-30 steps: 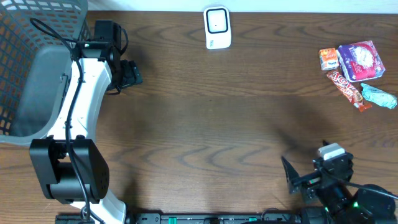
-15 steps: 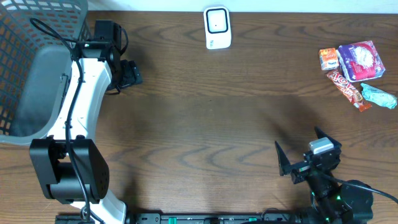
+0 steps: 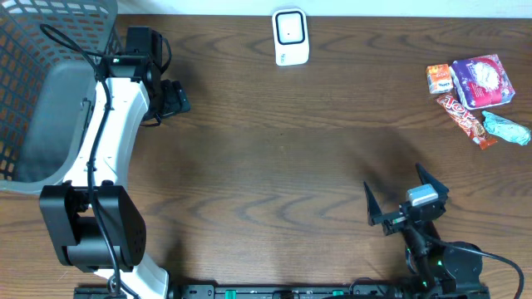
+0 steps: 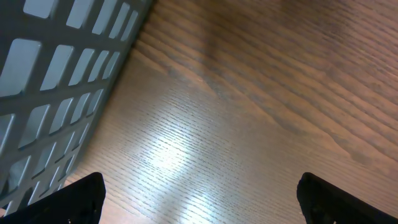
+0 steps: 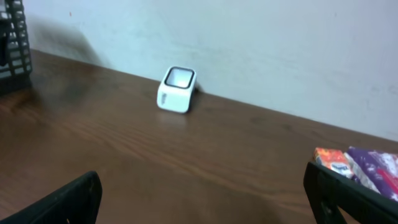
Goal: Scan the item barcode
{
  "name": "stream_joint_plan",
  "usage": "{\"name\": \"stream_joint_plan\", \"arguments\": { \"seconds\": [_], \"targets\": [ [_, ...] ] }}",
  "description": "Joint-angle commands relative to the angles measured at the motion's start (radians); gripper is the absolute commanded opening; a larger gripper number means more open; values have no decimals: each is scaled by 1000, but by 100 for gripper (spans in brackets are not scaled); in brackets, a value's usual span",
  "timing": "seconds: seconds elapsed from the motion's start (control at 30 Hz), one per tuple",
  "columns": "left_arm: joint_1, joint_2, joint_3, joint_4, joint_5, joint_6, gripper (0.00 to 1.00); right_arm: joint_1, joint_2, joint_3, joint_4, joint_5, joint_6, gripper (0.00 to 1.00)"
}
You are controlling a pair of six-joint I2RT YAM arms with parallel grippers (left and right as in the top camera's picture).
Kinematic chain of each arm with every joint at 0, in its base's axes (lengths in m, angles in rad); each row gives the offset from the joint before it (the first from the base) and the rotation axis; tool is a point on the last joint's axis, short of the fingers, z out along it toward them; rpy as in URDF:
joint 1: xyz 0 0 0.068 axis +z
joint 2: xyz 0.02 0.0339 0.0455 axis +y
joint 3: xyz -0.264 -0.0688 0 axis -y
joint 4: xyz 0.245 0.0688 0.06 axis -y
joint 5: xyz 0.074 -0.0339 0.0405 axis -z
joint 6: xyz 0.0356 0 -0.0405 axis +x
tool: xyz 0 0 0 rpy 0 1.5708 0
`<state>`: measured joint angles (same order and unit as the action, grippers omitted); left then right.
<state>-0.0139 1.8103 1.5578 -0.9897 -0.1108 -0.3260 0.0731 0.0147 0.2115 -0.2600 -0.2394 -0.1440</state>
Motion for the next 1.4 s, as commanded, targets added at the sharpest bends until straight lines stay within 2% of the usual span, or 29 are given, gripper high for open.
{"name": "stream_joint_plan", "arguments": {
  "seconds": [0.0,0.17,0.43,0.77,1.37],
  "targets": [
    [4,6,-1,-4,-6,-12,98,-3,-10,-34,41,45,13,99],
    [4,6,-1,-5,-5,-12,98,-3,-10,-94,105,103,87,99],
    [4,6,-1,-4,-6,-12,98,-2,-10,-209,282,117,112,99],
    [4,6,-1,-5,-5,-12,98,-2,-10,-206,182,213,184,99],
    [4,6,-1,-5,-5,-12,98,-2,-10,-206,182,227,186,99]
  ]
}}
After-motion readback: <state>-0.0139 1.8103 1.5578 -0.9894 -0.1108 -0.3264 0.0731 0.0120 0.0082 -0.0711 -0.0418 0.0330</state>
